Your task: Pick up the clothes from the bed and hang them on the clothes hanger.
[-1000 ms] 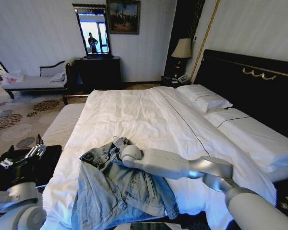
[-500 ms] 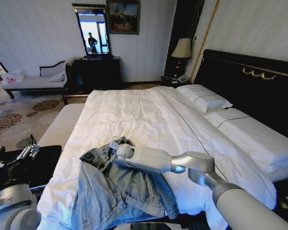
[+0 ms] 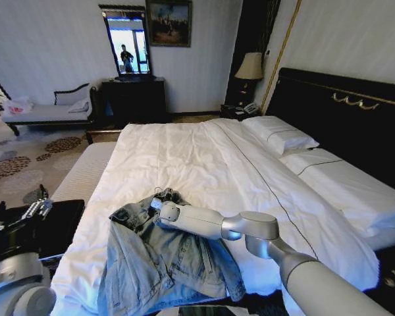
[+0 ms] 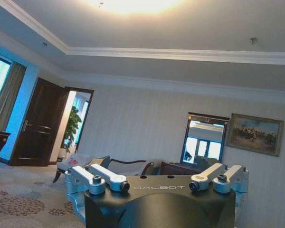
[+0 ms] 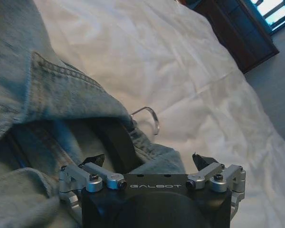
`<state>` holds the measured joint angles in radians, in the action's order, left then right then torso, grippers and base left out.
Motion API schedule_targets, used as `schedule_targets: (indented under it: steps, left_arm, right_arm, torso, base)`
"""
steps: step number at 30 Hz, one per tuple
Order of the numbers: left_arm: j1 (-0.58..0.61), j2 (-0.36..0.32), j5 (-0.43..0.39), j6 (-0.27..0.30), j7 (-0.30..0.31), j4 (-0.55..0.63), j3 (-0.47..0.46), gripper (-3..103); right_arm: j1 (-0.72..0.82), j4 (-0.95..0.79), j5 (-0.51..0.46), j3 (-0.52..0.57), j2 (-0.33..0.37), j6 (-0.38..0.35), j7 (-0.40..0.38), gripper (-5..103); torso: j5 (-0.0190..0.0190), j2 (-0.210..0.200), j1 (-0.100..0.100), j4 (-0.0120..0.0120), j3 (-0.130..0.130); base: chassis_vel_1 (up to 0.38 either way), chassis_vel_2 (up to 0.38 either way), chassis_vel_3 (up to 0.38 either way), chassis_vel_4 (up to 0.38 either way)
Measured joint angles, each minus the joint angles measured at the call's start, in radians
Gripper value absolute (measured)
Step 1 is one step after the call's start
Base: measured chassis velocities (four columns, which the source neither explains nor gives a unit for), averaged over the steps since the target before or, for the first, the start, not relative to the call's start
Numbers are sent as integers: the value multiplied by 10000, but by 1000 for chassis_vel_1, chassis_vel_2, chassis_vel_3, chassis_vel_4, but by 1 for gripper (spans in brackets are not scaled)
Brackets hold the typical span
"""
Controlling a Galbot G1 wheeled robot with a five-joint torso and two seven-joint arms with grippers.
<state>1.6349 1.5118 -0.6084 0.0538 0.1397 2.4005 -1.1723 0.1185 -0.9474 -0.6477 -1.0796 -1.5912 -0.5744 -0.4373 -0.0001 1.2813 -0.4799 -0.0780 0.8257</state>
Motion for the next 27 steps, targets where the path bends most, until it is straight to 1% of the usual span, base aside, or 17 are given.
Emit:
schedule_targets:
  steps: [1,4,5,7,10,13,16,18,19,21,26,27]
  left_arm:
    - [-4,0,0,-2,0,-10,4,100]
    - [-56,6,1,-8,1,-62,65,100]
    - [-56,6,1,-8,1,-62,65,100]
    - [-95,6,4,-8,1,-84,86,100]
    - [-116,5,-1,-8,1,-124,86,100]
    - [-122,0,-29,-17,0,-160,57,100]
    - [-131,-36,-130,-60,1,-261,-39,100]
    - [-132,-42,-143,-64,1,-272,-50,100]
    - [-145,-64,-191,-81,1,-316,-85,100]
    - [-167,-86,-231,-86,1,-363,-106,100]
    - [-241,-117,-243,-90,2,-437,-61,100]
    - [-241,-117,-243,-90,2,-437,-61,100]
  right_arm:
    - [0,-26,-88,-12,-10,-24,0,100]
    - [-10,-116,-427,-80,-104,-485,-122,100]
    - [-10,-116,-427,-80,-104,-485,-122,100]
    - [-30,-24,-496,-158,-174,-790,-135,100]
    - [-11,489,-356,-229,-197,-937,-118,100]
    - [6,862,-195,-255,-197,-934,-59,100]
    - [34,1750,378,-286,-197,-603,247,100]
    - [40,1879,469,-286,-195,-517,285,100]
    - [77,2335,726,-285,-192,-88,379,100]
    - [115,2668,883,-271,-187,377,450,100]
    - [169,2820,1045,-218,-182,827,476,100]
    - [169,2820,1045,-218,-182,827,476,100]
  torso:
    - [0,0,0,0,0]
    - [1,0,0,0,0]
    - [1,0,0,0,0]
    - [2,0,0,2,0]
    - [2,0,0,3,0]
    - [2,0,0,1,0]
    - [4,0,0,1,0]
    - [3,-1,0,1,0]
    - [4,0,0,0,0]
    - [3,0,1,0,0]
    - [3,0,0,-1,0]
    - [3,0,0,-1,0]
  base:
    - [0,0,0,0]
    - [0,0,0,0]
    - [0,0,0,0]
    - [0,0,0,0]
    - [0,0,0,0]
    - [0,0,0,0]
    - [0,0,0,0]
    - [0,0,0,0]
    - [0,0,0,0]
    - [0,0,0,0]
    - [0,0,0,0]
    - [0,0,0,0]
